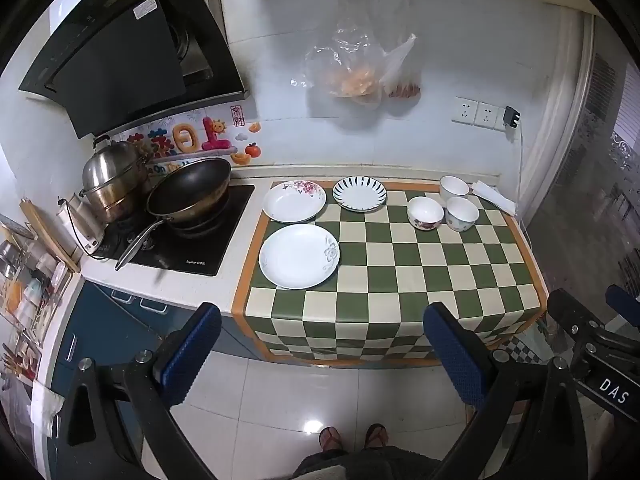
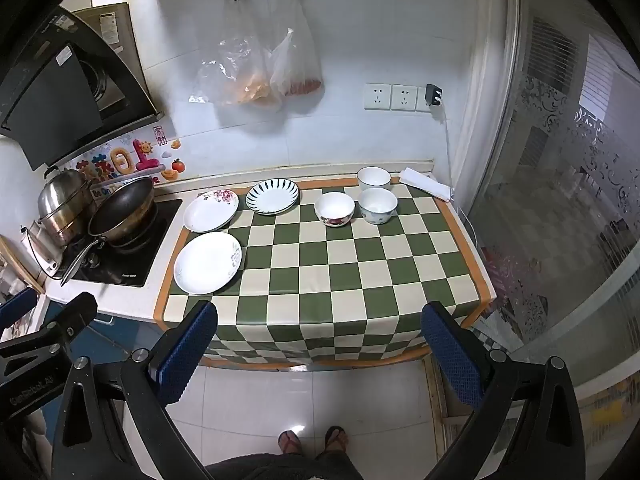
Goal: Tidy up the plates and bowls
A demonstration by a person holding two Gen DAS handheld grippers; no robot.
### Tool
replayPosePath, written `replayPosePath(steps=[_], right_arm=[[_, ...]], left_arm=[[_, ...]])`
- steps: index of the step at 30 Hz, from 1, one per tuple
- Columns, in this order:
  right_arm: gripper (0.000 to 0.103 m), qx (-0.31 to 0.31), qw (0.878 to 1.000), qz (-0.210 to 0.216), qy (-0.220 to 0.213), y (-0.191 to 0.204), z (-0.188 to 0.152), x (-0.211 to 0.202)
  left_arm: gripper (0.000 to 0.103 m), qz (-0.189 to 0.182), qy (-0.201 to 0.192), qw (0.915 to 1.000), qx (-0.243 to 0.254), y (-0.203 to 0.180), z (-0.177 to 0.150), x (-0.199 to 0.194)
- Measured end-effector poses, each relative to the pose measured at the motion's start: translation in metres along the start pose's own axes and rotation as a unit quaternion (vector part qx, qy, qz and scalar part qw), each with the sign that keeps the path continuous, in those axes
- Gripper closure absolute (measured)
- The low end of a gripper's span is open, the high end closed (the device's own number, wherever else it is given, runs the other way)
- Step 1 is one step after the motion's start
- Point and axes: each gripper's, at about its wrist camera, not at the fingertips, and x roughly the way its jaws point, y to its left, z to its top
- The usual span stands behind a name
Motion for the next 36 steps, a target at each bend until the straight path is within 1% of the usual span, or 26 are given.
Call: replayPosePath(steps=[1, 24, 25, 36], right_arm=[[0.0, -0.001, 1.0, -0.001, -0.001, -0.0001, 0.0002, 0.0002], [0.0, 0.003, 1.0, 0.004, 0.001, -0.0036, 0.0047, 0.0068], [0.0, 0.003, 1.0, 0.004, 0.0, -0.0054, 0.0049, 0.0094], [0.0, 0.004, 1.0, 0.006, 0.001, -0.0036, 0.0035, 0.0084]], left_arm=[[0.0, -0.004, -0.004, 1.0, -0.003, 0.0005, -0.0003, -0.0006], [0.0, -0.002, 0.004, 1.0, 0.001, -0.0007, -0.0008, -0.001], [0.0, -0.001, 0.005, 1.0, 0.001, -0.0053, 0.0032, 0.0051], [0.0, -0.001, 0.005, 1.0, 0.002, -0.0067, 0.0048, 0.0061]])
